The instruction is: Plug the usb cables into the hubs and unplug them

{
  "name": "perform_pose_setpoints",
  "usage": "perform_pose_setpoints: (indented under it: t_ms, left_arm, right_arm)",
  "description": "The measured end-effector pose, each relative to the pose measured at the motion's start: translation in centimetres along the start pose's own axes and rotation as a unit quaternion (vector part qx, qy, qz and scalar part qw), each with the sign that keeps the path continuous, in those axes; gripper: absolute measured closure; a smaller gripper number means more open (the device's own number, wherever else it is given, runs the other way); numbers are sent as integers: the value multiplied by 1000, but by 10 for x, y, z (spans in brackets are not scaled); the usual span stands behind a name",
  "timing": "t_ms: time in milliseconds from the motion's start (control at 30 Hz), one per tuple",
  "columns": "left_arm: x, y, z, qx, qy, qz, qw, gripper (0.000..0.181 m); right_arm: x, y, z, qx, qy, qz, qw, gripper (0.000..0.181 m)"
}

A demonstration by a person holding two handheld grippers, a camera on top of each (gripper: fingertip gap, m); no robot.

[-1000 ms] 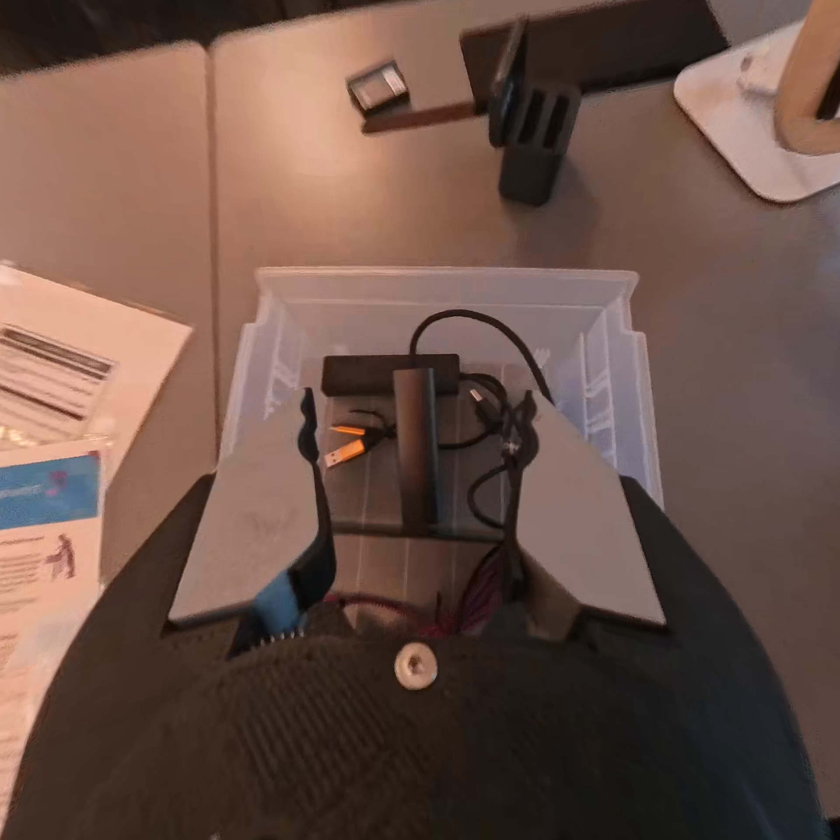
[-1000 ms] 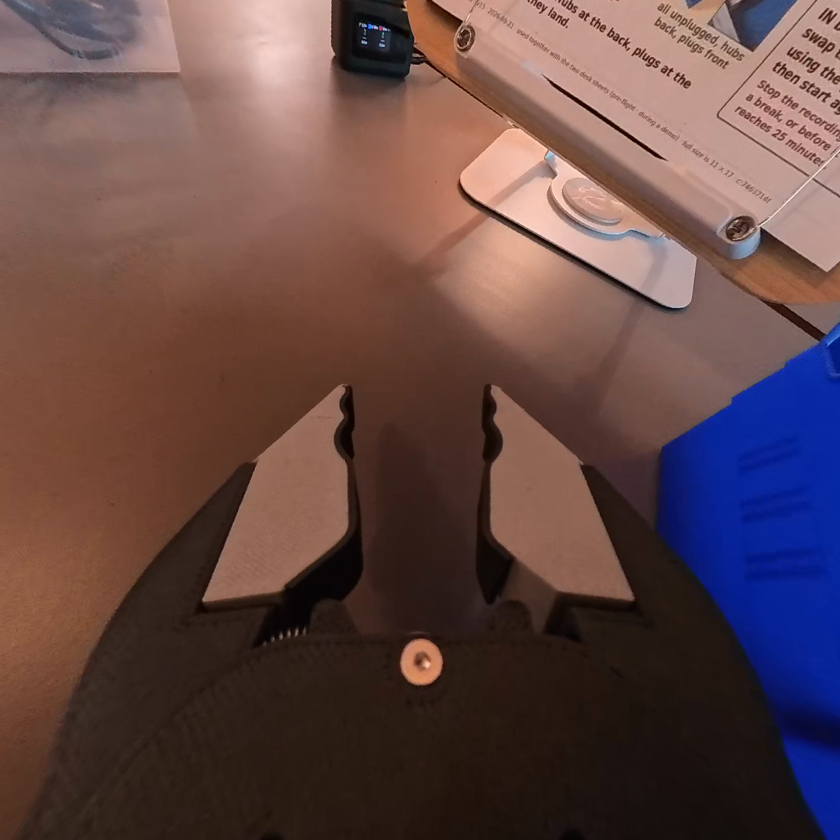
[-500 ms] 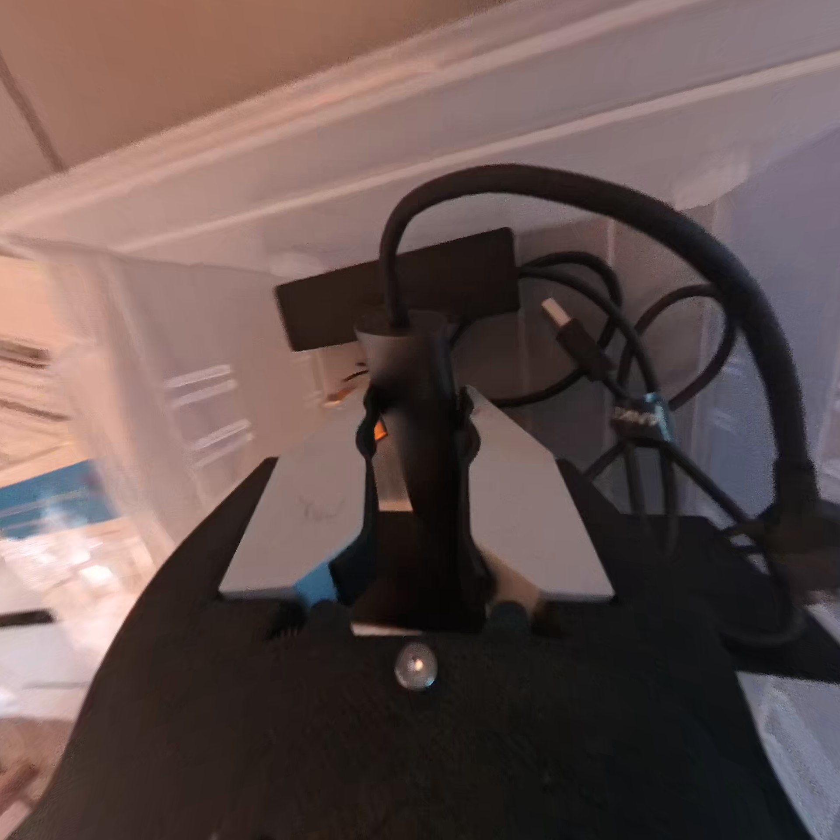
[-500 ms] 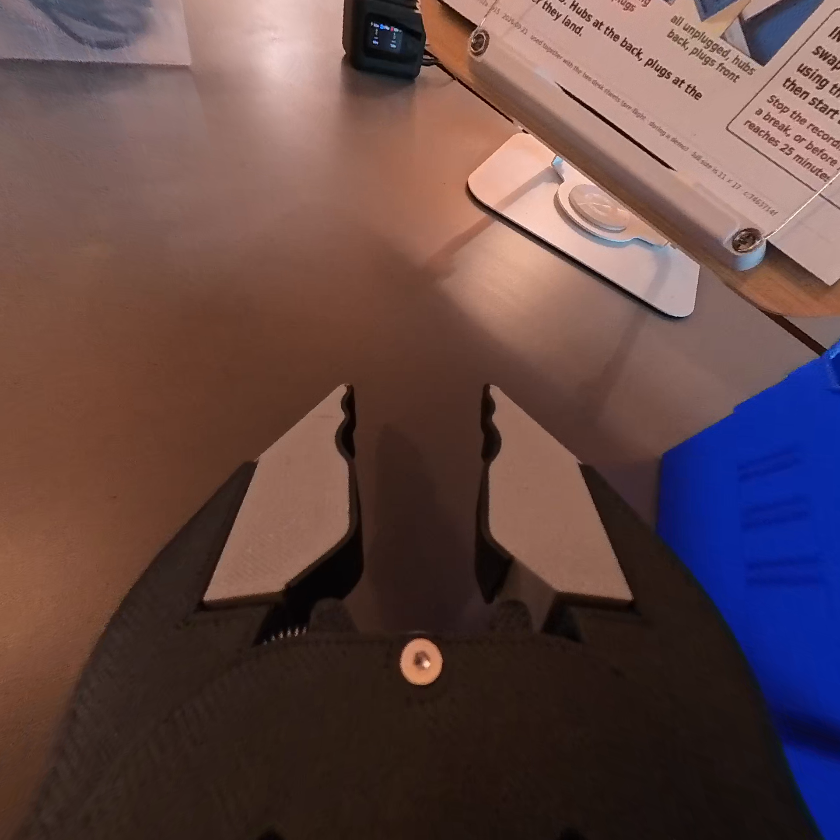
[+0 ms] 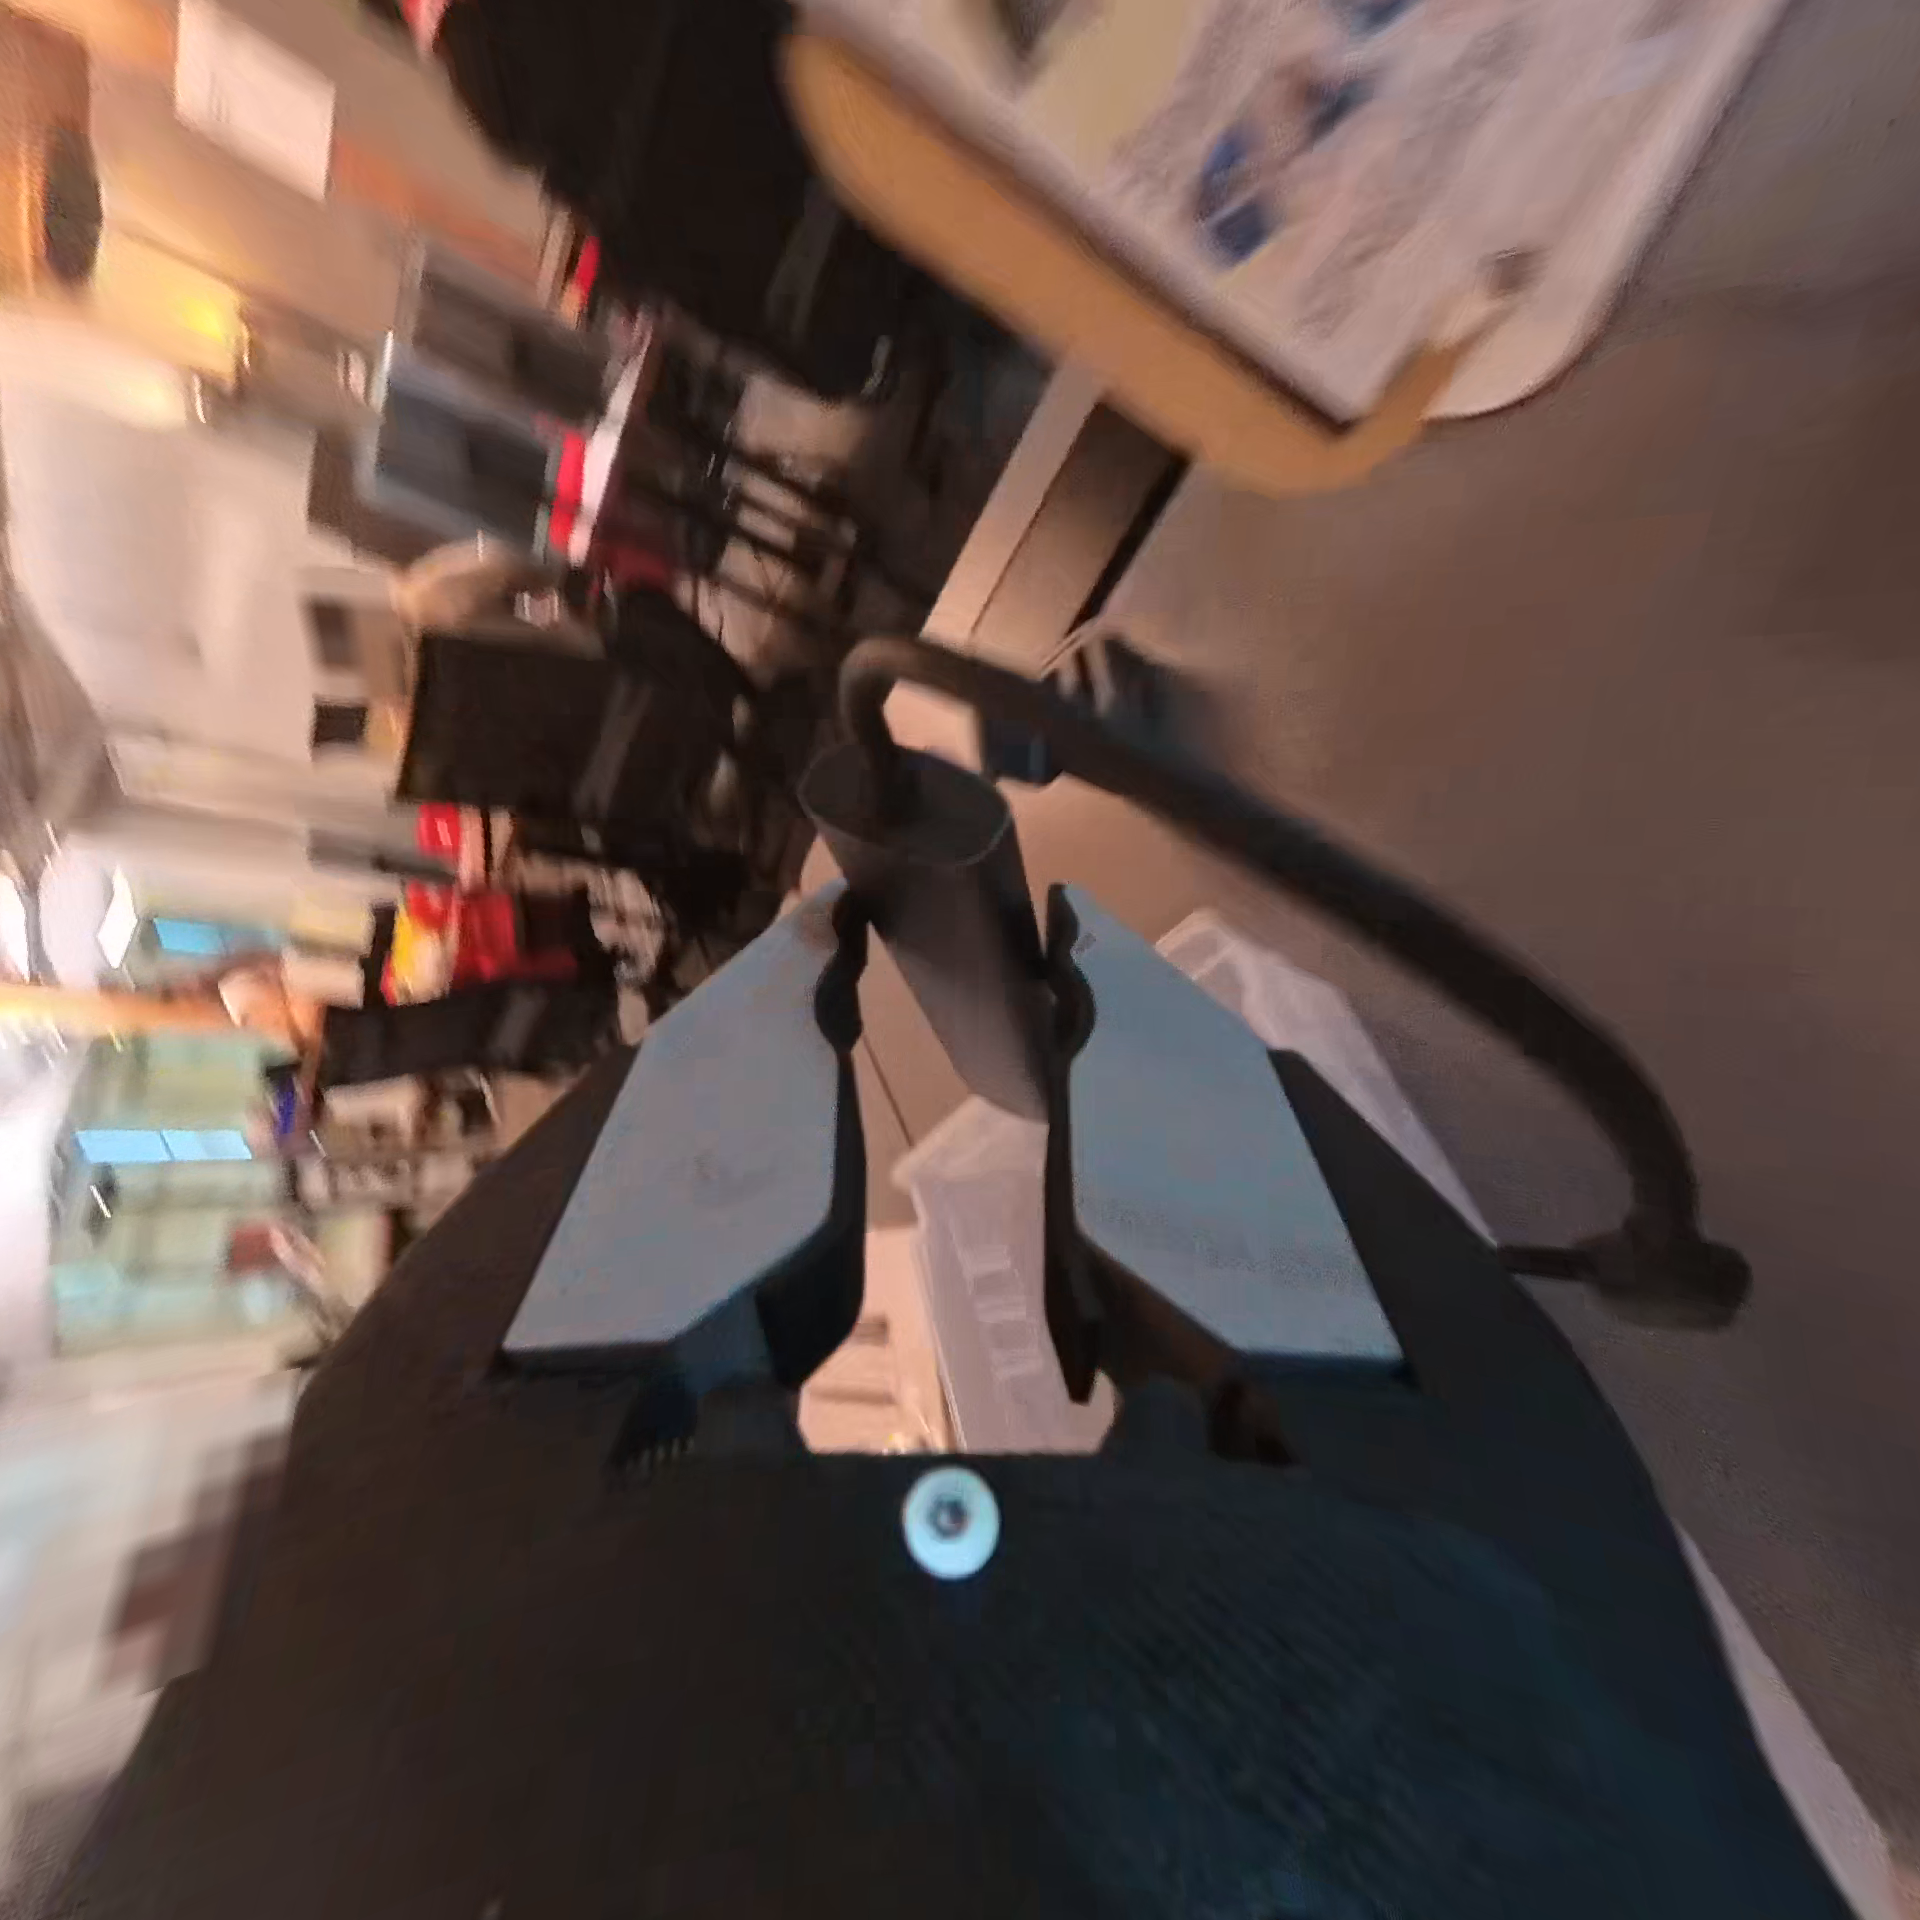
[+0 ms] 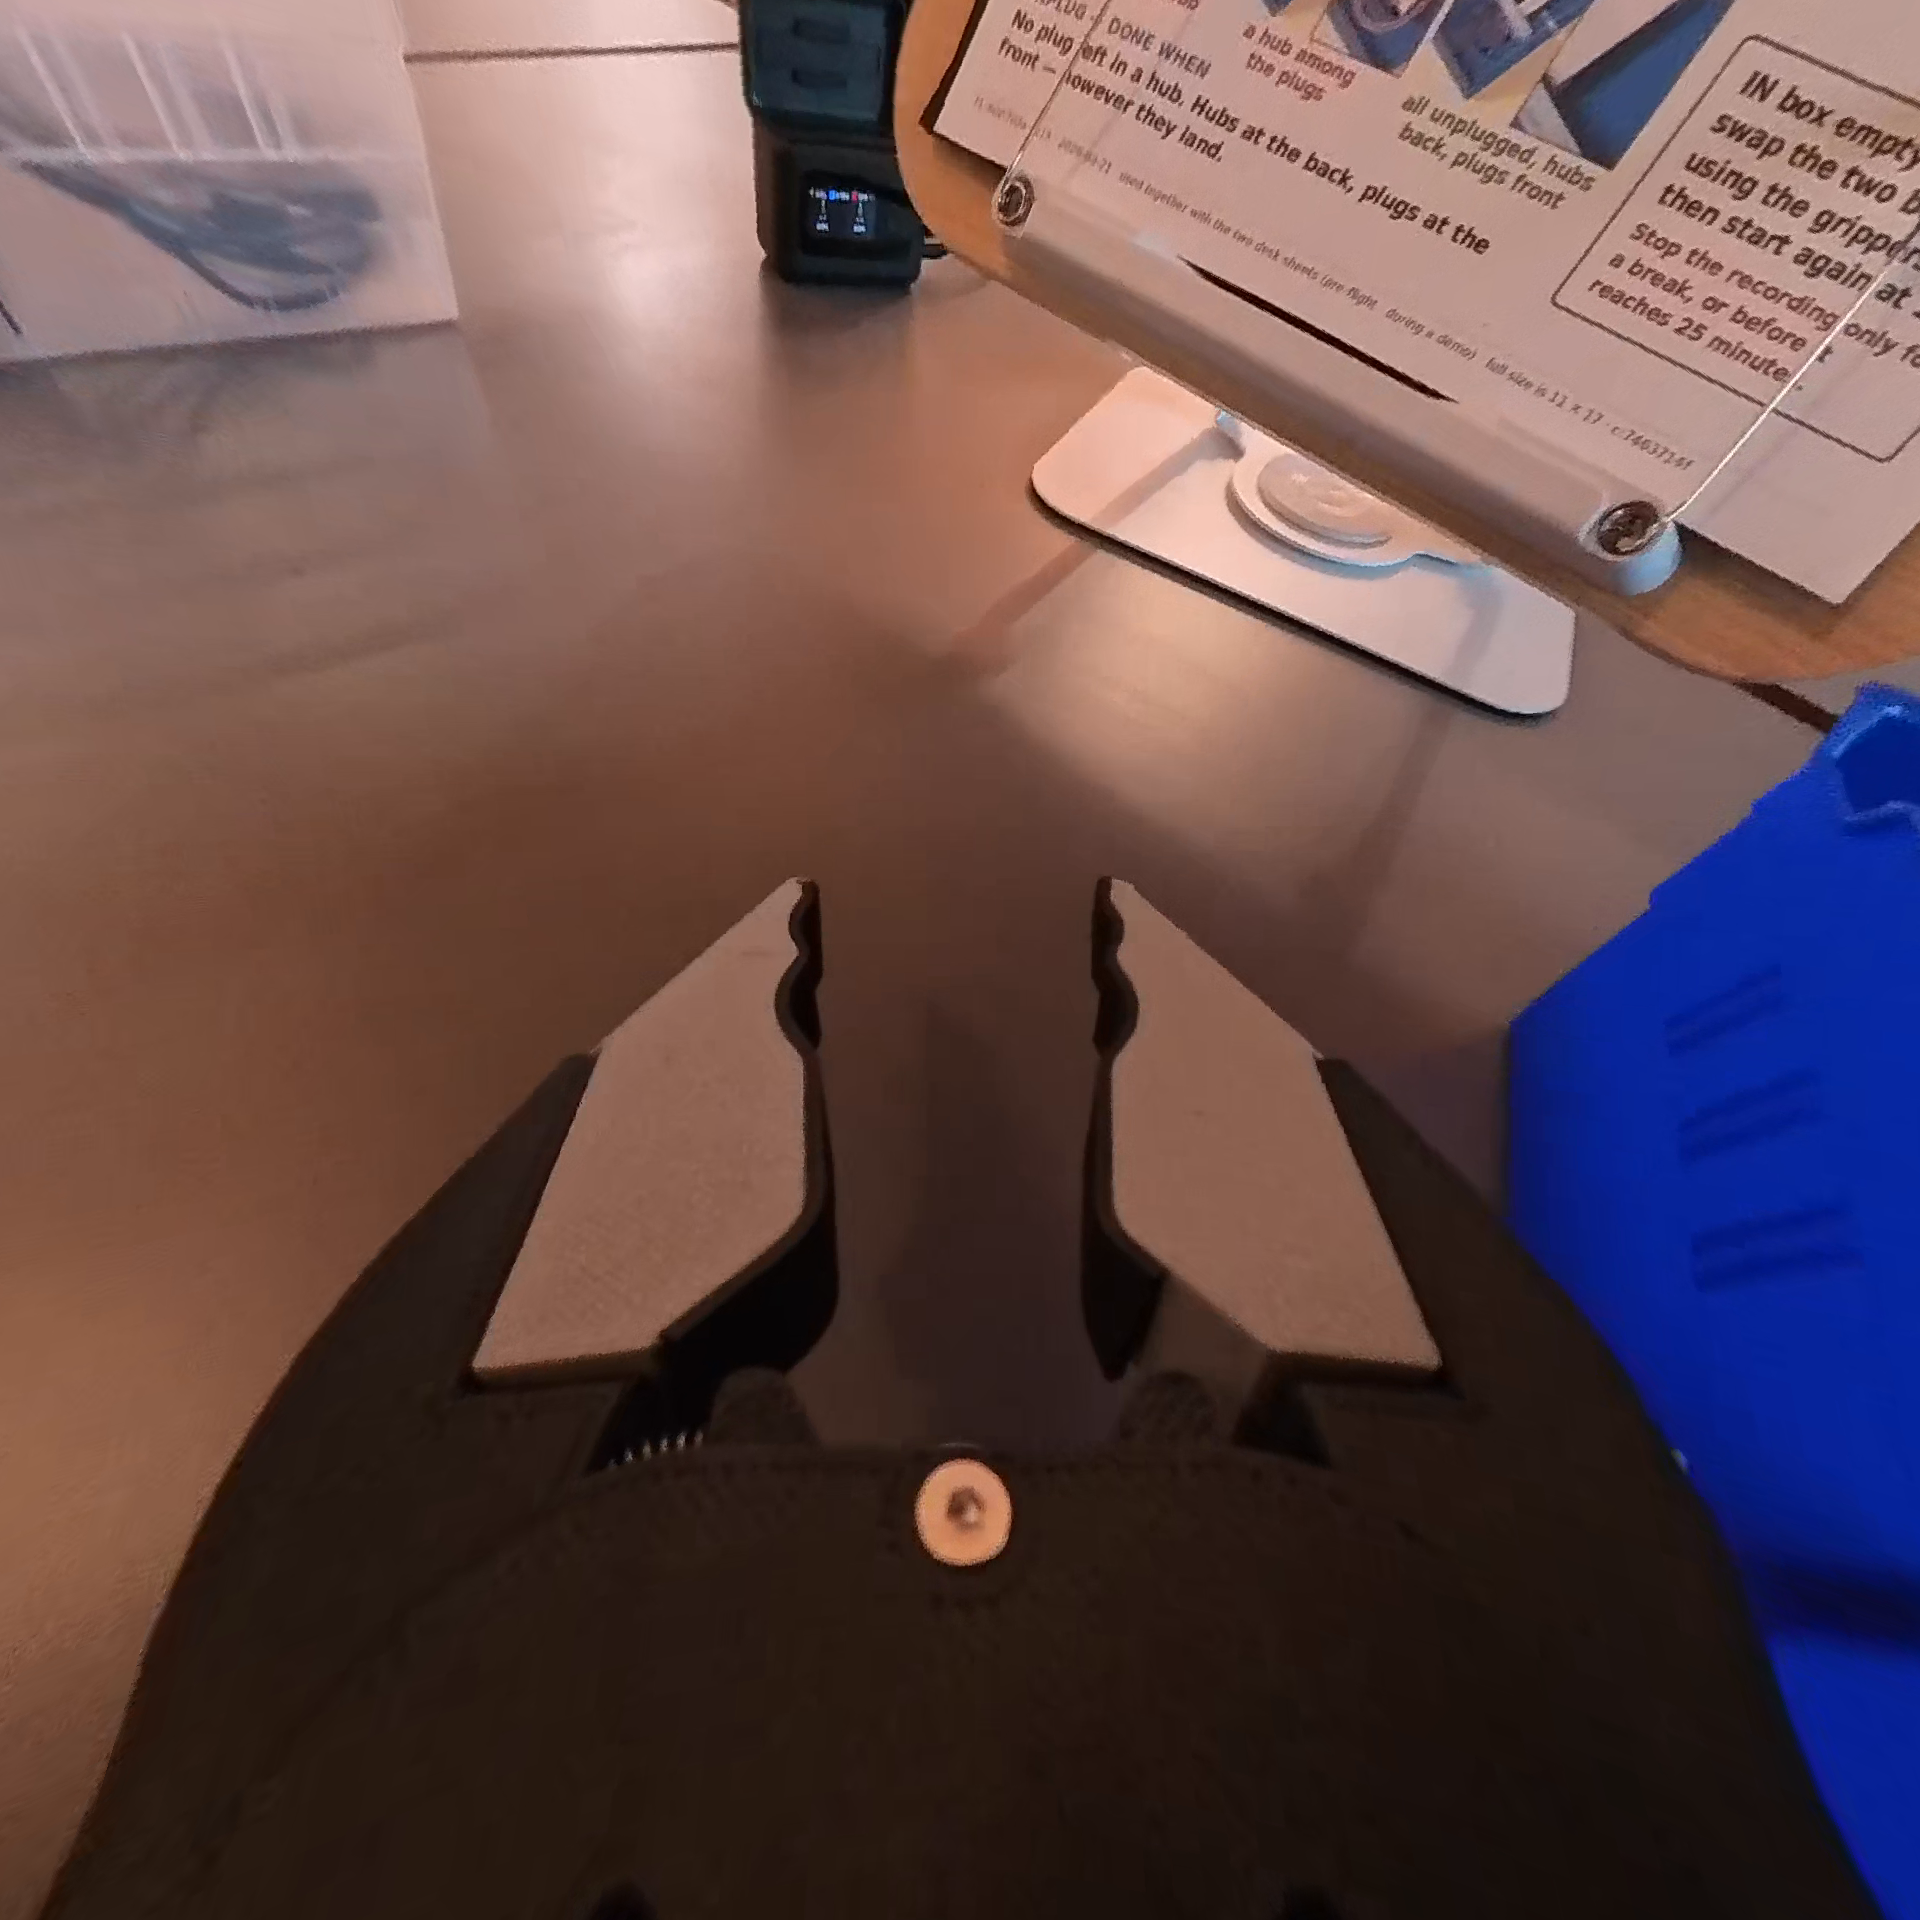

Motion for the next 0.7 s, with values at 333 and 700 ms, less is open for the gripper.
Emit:
perform_pose_setpoints:
  t_ms: [333, 700]
  left_arm:
    - [-20, -181, -93, -475, -49, -96, 873, 152]
    - [-26, -204, -132, -477, -125, -118, 862, 151]
  right_arm:
    - [7, 22, 1, -6, 1, -117, 993, 127]
    - [54, 19, -34, -69, -199, -163, 964, 142]
Point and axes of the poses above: each gripper's, where its closed fingertips meet, x back along the fingers, z out of its underside, y = z × x across the jaws, the point moved 7 cm from there along x, back along the fingers, and after that the axes turned 11 degrees about -x, right-handed, at the moved point
